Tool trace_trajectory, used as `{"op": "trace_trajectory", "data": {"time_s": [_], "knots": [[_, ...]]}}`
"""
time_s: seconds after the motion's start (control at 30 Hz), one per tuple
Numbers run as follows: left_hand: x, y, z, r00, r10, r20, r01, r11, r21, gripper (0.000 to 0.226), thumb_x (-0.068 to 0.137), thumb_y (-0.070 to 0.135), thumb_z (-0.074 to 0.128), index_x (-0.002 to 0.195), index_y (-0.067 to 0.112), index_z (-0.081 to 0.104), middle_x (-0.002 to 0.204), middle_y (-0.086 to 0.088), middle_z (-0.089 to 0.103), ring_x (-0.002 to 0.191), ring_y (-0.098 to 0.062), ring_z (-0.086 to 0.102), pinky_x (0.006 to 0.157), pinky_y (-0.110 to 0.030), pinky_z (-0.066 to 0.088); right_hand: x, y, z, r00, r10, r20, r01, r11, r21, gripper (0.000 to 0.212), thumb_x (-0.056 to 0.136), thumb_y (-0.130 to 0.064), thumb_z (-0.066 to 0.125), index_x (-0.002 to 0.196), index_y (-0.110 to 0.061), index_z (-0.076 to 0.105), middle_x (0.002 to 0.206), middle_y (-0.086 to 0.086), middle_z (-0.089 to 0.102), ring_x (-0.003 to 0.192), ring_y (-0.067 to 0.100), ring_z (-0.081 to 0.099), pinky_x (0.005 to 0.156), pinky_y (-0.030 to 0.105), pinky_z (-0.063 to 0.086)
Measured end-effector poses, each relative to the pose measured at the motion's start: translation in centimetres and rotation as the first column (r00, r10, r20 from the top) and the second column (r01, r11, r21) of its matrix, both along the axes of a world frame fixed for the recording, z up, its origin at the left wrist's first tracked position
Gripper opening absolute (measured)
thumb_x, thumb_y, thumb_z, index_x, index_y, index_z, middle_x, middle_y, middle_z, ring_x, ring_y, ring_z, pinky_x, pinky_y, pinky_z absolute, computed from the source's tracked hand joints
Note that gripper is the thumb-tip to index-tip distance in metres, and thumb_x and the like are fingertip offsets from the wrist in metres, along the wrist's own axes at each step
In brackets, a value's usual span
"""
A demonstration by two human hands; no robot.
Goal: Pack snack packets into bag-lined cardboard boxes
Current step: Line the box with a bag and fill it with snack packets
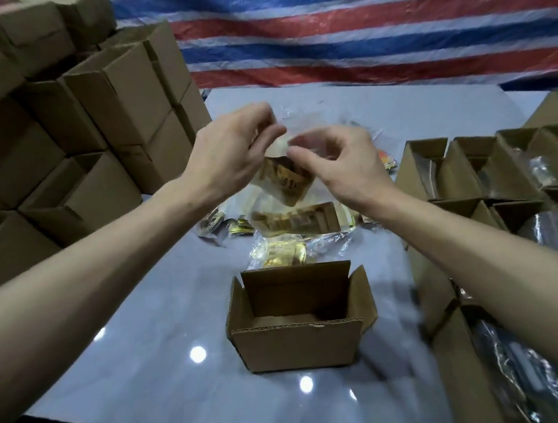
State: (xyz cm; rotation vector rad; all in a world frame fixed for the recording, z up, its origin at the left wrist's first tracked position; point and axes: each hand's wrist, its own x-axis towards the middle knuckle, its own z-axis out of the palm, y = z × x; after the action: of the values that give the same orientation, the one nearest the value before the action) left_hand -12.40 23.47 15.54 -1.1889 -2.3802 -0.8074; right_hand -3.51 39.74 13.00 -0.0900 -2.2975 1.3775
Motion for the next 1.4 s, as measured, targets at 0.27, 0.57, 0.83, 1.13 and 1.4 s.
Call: {"op": "trace_trajectory", "data": {"time_s": [0.27,0.57,0.83,1.13,1.4], "knots": [[1.0,-3.4,3.3,0.992,-0.04,0.121,0.022,0.988,0.15,0.036,0.097,0.043,0.062,0.091,0.01,0.071,0.082,0.0,0.07,0.077,-0.018,0.066,0.073,-0.044,0.057,2.8,-0.7,5.0,0.982,-0.082,-0.17,0.044,0.975,-0.218,0.015,0.102,-0.009,0.054,0.104,0.003,0.064,0.094,0.01,0.07,0.083,0.024,0.072,0.079,0.046,0.057],[3.2,-5.9,3.6,0.984,-0.129,0.12,0.123,0.99,0.063,0.039,0.098,0.043,0.05,0.086,0.007,0.061,0.073,0.0,0.065,0.067,-0.015,0.064,0.064,-0.031,0.053,5.2,-0.9,4.6,0.977,-0.02,-0.212,-0.032,0.971,-0.239,0.015,0.102,-0.01,0.054,0.107,0.001,0.063,0.087,0.01,0.068,0.075,0.027,0.073,0.069,0.042,0.063],[4.8,-7.0,4.9,0.966,-0.259,0.009,0.259,0.964,-0.069,0.03,0.101,0.033,0.049,0.085,0.009,0.057,0.073,0.014,0.055,0.061,-0.014,0.055,0.055,-0.018,0.04,7.6,-1.8,3.9,0.961,-0.019,-0.274,-0.066,0.953,-0.297,0.019,0.106,-0.013,0.047,0.101,-0.004,0.063,0.08,0.013,0.067,0.067,0.027,0.072,0.06,0.036,0.061],[6.1,-8.0,4.3,0.937,-0.329,0.115,0.341,0.935,-0.101,0.033,0.098,0.033,0.057,0.081,0.005,0.065,0.066,-0.008,0.062,0.057,-0.028,0.059,0.055,-0.037,0.045,10.2,-2.4,1.4,0.977,-0.022,-0.214,-0.066,0.915,-0.397,0.02,0.105,-0.008,0.046,0.096,-0.004,0.063,0.078,0.015,0.065,0.065,0.031,0.071,0.063,0.037,0.06],[5.8,-8.5,3.5,0.934,-0.297,0.199,0.316,0.946,-0.071,0.039,0.097,0.04,0.056,0.082,0.006,0.067,0.065,-0.013,0.061,0.055,-0.026,0.061,0.055,-0.04,0.048,11.1,-2.9,1.2,0.976,0.013,-0.218,-0.101,0.913,-0.396,0.02,0.105,-0.006,0.045,0.102,-0.003,0.065,0.083,0.021,0.066,0.073,0.033,0.072,0.07,0.041,0.062]]}}
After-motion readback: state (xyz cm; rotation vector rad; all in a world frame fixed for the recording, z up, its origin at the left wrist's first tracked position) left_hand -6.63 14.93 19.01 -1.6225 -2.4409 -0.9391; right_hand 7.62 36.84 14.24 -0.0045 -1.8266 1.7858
